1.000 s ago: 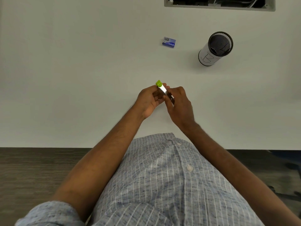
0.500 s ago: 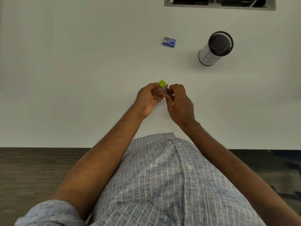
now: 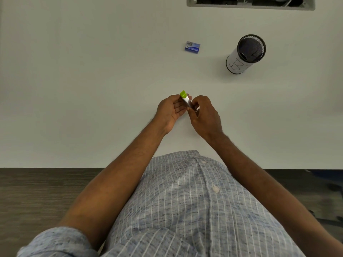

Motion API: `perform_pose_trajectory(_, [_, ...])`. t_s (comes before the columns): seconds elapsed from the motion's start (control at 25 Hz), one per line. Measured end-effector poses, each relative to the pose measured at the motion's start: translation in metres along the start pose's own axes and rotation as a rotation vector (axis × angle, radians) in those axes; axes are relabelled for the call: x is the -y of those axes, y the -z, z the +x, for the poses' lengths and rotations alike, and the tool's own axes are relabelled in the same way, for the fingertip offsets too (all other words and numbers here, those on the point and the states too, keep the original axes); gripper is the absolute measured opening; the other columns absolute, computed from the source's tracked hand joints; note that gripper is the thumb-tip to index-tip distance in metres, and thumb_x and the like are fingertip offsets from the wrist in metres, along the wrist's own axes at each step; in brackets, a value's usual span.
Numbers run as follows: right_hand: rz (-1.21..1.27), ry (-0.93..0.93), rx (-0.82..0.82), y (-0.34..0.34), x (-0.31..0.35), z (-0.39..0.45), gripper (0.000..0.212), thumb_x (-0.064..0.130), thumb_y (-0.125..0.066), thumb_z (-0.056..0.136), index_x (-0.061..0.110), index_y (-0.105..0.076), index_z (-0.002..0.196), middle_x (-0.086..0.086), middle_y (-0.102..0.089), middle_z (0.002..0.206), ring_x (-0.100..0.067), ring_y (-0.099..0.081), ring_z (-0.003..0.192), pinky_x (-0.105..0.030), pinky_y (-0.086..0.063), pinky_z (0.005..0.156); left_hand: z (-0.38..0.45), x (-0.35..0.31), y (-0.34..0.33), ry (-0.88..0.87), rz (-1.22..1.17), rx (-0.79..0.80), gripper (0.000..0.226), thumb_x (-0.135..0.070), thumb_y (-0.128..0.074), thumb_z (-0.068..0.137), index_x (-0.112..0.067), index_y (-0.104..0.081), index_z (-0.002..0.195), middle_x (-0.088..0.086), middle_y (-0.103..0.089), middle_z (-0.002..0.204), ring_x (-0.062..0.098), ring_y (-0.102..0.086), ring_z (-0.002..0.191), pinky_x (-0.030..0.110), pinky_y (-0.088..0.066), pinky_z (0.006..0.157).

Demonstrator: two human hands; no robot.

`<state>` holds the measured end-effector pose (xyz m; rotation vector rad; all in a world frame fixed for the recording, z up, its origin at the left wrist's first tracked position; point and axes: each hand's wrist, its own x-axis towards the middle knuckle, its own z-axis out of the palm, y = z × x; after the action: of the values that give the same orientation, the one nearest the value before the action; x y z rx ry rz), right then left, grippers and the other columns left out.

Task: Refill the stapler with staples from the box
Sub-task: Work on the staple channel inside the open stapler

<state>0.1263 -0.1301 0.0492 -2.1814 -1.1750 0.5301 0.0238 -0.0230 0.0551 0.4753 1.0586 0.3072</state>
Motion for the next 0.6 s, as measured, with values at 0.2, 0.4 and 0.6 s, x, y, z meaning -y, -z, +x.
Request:
perform_pose_trajectory(0.2, [0.049, 0.000, -0.017, -0.0006, 0.0009, 0.0028, 0.017, 0.026, -0.065, 0.099, 0.015, -0.054, 0.106, 0.002, -0.057, 0.103, -0.011, -0.057, 0.076, -0.025, -0.052, 0.060, 0.0013, -0.0012, 0.0011, -0.027, 0.016, -0.027, 0.026, -0.018, -0.046, 0.103, -0.009, -0.071, 0.108, 0.009, -0.077, 0.108, 0.021, -0.070, 0.105, 0.036, -0.050, 0.104])
perform_pose_trajectory(0.4, [0.121, -0.024, -0.044, -0.0018, -0.0006, 0.0004, 0.018, 0.028, -0.064, 0.100, 0.015, -0.055, 0.109, 0.002, -0.058, 0.106, -0.008, -0.056, 0.079, -0.022, -0.049, 0.063, 0.0016, -0.0025, -0.0039, -0.060, 0.055, -0.050, 0.026, -0.018, -0.047, 0.103, -0.014, -0.072, 0.101, 0.001, -0.079, 0.096, 0.014, -0.072, 0.096, 0.035, -0.049, 0.106])
perform_pose_trajectory(0.6, [0.081, -0.033, -0.027, -0.0001, -0.0032, 0.0023, 0.019, 0.029, -0.064, 0.100, 0.014, -0.055, 0.108, 0.002, -0.058, 0.105, -0.009, -0.057, 0.076, -0.021, -0.047, 0.061, 0.0027, -0.0003, -0.0070, -0.052, 0.089, -0.064, 0.024, -0.020, -0.048, 0.103, -0.015, -0.072, 0.103, 0.001, -0.078, 0.098, 0.016, -0.070, 0.101, 0.037, -0.047, 0.108])
